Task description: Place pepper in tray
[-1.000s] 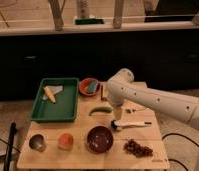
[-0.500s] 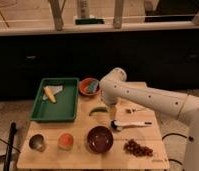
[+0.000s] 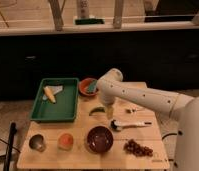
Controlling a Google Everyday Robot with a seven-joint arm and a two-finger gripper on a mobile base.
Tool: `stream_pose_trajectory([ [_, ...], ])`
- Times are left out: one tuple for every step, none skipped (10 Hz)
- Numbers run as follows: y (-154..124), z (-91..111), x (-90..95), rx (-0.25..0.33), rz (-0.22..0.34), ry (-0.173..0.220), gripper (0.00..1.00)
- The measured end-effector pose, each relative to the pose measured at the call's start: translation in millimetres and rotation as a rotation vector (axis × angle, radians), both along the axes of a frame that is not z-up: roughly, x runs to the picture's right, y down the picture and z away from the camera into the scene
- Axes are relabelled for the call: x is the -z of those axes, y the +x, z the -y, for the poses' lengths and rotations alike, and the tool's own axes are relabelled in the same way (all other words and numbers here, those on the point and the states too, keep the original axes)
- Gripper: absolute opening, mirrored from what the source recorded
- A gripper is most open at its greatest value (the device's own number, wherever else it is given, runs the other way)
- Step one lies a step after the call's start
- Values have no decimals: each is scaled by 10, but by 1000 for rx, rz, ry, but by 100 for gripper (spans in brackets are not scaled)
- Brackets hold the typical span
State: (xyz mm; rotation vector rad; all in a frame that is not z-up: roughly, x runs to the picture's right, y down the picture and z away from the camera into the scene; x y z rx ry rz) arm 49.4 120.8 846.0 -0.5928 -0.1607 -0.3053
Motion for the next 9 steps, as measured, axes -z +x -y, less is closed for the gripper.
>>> stream_pose_trajectory([
  [-5,-14,-51,-4,-4,-1,80],
  [-8,-32,-114,-9,-9,-3,80],
  [-19,-39,-169,-13,-13,-5,80],
  [-33,-48,-216,-15,-14,-7,80],
  [-54,-55,-268,-16,-15,-9,80],
  [-67,-63,-298,-16,-15,-12,80],
  [-68,-80,-335,-16,-17,-15,80],
  [-65,-84,-366,-19,-19,-17,80],
  [-62,-99,-396,-20,-20,-21,78],
])
